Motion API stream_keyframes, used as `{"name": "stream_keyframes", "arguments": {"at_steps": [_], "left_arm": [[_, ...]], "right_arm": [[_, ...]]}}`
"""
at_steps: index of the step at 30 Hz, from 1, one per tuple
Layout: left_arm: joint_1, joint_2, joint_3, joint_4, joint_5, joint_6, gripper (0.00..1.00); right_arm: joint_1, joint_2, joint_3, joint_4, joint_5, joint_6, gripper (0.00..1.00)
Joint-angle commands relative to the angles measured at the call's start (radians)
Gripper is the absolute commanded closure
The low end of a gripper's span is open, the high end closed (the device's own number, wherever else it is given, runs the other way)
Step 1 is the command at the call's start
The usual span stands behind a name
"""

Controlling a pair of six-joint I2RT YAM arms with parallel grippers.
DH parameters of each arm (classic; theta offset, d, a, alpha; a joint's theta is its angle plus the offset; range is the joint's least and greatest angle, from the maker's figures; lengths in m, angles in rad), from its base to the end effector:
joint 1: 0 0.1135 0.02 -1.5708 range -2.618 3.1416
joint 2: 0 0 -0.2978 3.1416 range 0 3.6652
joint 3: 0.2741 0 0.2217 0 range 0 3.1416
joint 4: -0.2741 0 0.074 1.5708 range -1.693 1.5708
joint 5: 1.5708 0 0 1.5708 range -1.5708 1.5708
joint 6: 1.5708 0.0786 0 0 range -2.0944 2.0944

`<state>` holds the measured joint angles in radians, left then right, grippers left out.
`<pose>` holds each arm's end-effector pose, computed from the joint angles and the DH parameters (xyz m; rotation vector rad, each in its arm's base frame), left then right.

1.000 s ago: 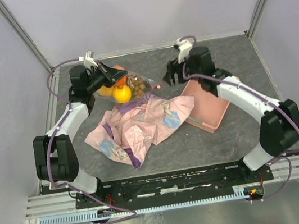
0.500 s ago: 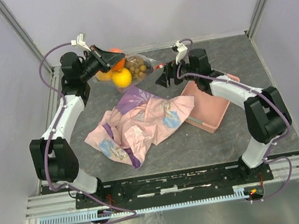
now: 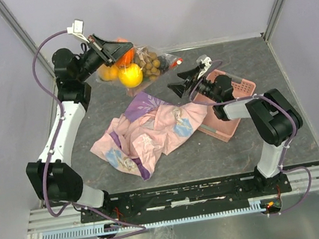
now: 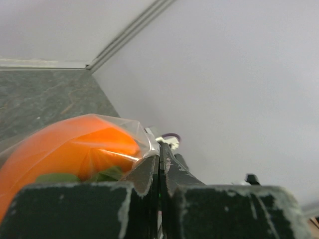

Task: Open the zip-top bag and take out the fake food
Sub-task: Pick up the zipper food storage bag at the center of the board.

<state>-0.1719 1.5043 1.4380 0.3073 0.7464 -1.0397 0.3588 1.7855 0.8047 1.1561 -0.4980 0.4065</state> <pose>0.3308 -0.1116 0.4878 0.0460 1.5700 -1.4729 0.3547 0.1731 0.2855 -0.3984 1.4360 0.9715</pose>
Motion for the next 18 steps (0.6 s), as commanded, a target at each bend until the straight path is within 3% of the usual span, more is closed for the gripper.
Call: {"name": "stream_keyframes", "arguments": {"at_steps": [1,10,18], "left_arm": [[-0.002,-0.056,0.061,0.121,0.052,-0.094,0.97],[-0.003,-0.051,0.061,0.206,0.067,-0.166,0.97],[-0.005,-0.066,0.053,0.236,0.079,-0.196,0.97]], "right_arm": [[0.005,0.012,0.084,0.288,-0.073,0.077,0.09],[0.05,-0.001,0.154,0.287,-0.139,0.167,0.13],[0.082,0.005,0.183,0.288,-0.126,0.189,0.27]]}}
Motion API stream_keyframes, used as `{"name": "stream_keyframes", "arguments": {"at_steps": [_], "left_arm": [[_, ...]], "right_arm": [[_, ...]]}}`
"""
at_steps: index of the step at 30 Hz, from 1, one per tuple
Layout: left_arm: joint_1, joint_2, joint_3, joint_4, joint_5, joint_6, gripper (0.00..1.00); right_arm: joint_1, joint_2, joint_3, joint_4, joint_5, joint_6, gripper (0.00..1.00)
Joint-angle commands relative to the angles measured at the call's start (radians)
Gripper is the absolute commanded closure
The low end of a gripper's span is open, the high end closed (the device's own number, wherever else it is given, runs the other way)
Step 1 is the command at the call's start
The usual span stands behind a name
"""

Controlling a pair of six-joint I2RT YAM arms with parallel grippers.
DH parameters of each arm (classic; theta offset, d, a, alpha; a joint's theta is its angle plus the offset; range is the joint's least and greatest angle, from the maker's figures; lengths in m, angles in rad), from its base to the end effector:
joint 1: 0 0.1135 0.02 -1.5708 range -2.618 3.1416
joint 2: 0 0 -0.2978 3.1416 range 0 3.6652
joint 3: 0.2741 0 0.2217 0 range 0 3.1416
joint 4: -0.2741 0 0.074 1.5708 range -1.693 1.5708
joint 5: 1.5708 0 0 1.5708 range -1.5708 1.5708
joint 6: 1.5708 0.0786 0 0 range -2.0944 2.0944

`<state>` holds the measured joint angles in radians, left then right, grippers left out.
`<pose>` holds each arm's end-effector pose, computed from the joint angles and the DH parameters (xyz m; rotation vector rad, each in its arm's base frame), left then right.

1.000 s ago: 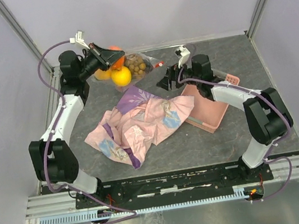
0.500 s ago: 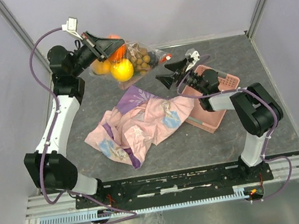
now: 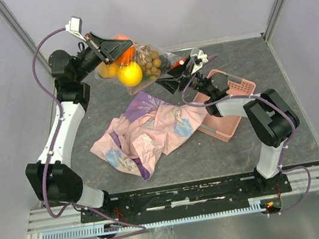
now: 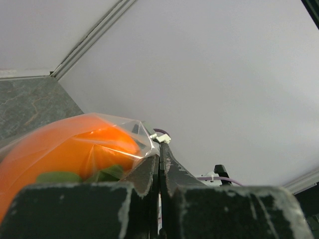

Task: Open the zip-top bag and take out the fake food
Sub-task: Pick up the zipper food storage bag at the center of the board.

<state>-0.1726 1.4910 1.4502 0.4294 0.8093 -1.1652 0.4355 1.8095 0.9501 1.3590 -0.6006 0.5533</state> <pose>0.3159 -0.1128 0.5102 0.1070 1.4901 -1.5868 0.3413 0.2078 0.3469 -0.5114 1.1390 1.1867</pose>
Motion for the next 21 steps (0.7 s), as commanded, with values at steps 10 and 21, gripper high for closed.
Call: {"name": "stream_keyframes", "arguments": {"at_steps": [10,21], "left_arm": [[-0.004,-0.059,-0.022,0.247,0.015,-0.176,0.97],[-0.001,-0.06,-0.053,0.244,0.013,-0.165,0.97]], "right_arm": [[0.025,-0.103,0.008,0.084,0.0,0.07,0.67],[0.024,-0.207,-0.05,0.077,0.033,0.04,0.98]]}}
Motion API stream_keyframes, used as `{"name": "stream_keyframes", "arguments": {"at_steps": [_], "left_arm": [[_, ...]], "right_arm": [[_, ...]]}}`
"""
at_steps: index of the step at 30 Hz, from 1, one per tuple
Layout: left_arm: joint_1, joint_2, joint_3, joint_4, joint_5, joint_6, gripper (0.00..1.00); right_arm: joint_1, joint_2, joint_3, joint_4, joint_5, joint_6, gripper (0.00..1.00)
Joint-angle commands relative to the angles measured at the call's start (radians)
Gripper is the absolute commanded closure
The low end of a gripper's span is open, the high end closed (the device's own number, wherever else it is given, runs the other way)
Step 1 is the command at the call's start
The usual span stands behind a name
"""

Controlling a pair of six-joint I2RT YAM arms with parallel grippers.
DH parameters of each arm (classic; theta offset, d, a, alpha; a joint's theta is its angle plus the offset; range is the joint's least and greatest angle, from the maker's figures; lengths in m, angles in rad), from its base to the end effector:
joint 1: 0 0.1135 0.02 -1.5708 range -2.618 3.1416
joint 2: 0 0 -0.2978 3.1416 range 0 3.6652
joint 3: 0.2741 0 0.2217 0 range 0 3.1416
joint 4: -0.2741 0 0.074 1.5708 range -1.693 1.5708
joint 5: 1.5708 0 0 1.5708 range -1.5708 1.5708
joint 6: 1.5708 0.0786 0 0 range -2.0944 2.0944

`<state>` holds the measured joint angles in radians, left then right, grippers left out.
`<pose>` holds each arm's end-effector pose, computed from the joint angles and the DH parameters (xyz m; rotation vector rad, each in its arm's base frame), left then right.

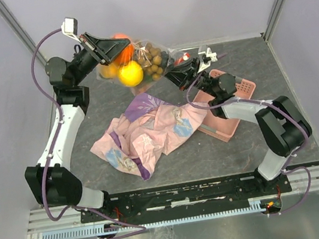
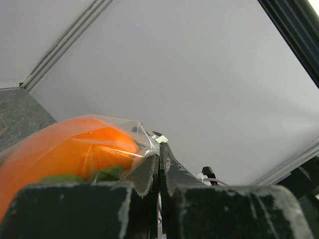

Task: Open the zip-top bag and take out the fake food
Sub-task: Pick up the zipper food storage bag at the center of the board.

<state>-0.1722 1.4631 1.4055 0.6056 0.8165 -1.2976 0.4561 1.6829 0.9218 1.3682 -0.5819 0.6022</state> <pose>0.2992 -0.1102 0.5238 0.1308 1.3876 -1.6732 0.3077 0.1991 0.3854 -0.4992 1.0415 1.2266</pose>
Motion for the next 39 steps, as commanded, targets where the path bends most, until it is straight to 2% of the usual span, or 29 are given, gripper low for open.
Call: {"name": "stream_keyframes", "arguments": {"at_steps": [1,2,9,14,21,23,25,27,31,36,39], "left_arm": [[0.002,-0.028,-0.015,0.066,0.004,-0.029,0.97],[0.005,-0.023,-0.025,0.066,0.001,-0.029,0.97],[0.027,-0.004,-0.111,0.089,-0.007,-0.015,0.96],[0.053,-0.029,-0.214,0.085,-0.025,0.028,0.95],[0.08,-0.121,-0.455,0.03,-0.062,0.125,0.94],[0.08,-0.143,-0.533,0.002,-0.072,0.16,0.9],[0.08,-0.163,-0.623,-0.052,-0.087,0.212,0.85],[0.08,-0.177,-0.695,-0.094,-0.108,0.258,0.77],[0.08,-0.201,-0.773,-0.253,-0.191,0.373,0.47],[0.081,-0.339,-0.758,-0.529,-0.459,0.551,0.22],[0.08,-0.462,-0.747,-0.596,-0.603,0.613,0.14]], "right_arm": [[0.004,-0.098,-0.032,0.039,0.015,-0.021,0.98],[0.003,-0.117,-0.04,0.012,0.015,-0.041,0.98],[0.002,-0.277,-0.052,-0.467,0.087,-0.243,0.98],[0.001,-0.361,-0.03,-0.72,0.122,-0.363,0.98],[0.002,-0.402,-0.011,-0.918,0.163,-0.444,0.98],[0.002,-0.393,0.001,-0.959,0.168,-0.456,0.98],[0.002,-0.371,0.011,-0.998,0.174,-0.466,0.98],[0.003,-0.346,0.02,-1.031,0.179,-0.475,0.98],[0.002,-0.292,0.04,-1.064,0.169,-0.477,0.98],[0.003,-0.273,0.076,-1.09,0.12,-0.492,0.98],[0.006,-0.275,0.093,-1.092,0.069,-0.495,0.98]]}}
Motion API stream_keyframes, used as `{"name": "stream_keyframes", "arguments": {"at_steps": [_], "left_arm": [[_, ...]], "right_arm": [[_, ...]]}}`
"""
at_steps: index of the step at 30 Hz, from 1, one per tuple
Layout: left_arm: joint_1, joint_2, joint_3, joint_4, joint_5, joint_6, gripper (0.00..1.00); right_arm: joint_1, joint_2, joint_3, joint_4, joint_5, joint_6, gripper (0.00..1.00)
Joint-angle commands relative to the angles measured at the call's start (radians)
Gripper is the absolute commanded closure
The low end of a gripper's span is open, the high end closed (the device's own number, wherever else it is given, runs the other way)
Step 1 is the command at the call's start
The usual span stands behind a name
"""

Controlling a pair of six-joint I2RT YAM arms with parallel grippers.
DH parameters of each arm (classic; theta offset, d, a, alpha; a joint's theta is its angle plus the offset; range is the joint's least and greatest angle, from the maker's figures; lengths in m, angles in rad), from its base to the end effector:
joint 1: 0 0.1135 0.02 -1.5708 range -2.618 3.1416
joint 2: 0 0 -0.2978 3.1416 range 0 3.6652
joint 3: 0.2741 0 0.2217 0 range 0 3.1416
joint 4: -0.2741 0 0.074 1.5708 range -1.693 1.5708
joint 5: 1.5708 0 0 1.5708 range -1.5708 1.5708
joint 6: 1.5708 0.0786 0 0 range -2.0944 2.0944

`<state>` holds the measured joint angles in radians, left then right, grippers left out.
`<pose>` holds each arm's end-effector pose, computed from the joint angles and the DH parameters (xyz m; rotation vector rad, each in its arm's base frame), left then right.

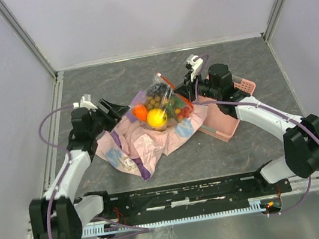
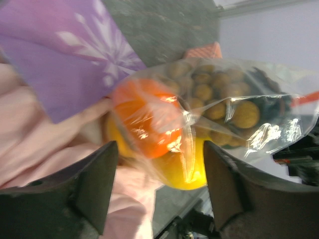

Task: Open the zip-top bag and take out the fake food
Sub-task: Pick up the zipper food storage bag at the center of the board.

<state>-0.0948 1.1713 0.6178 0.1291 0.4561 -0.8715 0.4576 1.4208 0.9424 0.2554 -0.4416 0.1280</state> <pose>0.2446 -0.0580 0.2672 -0.5017 2.0532 -1.0564 0.2848 0.1777 0.3309 -0.6195 1.7393 0.8095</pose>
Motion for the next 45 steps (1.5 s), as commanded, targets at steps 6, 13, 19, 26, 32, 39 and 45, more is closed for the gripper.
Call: {"name": "stream_keyframes", "arguments": {"at_steps": [6,13,19,26,32,39,45], "left_arm": [[0.003,-0.359,-0.004,0.041,-0.226,0.349,0.07],[0.003,-0.35,-0.107,0.491,-0.007,0.382,0.07],[0.002,-0.178,-0.086,0.746,0.195,0.401,0.07],[-0.011,0.052,-0.076,1.122,0.315,0.332,0.06],[-0.03,0.184,-0.068,1.254,0.393,0.396,0.05],[-0.072,0.338,-0.007,1.399,0.5,0.268,0.2],[-0.105,0.386,0.045,1.399,0.512,0.232,0.43]], "right_arm": [[0.048,0.004,0.163,-0.042,-0.128,-0.078,0.98],[0.062,0.033,0.323,-0.182,-0.133,-0.15,0.98],[0.062,0.036,0.392,-0.322,-0.142,-0.227,0.98],[0.061,0.077,0.435,-0.392,-0.303,-0.289,0.98],[0.063,0.13,0.523,-0.522,-0.367,-0.346,0.98],[0.061,0.137,0.527,-0.531,-0.381,-0.352,0.98],[0.062,0.131,0.504,-0.524,-0.38,-0.346,0.98]]}}
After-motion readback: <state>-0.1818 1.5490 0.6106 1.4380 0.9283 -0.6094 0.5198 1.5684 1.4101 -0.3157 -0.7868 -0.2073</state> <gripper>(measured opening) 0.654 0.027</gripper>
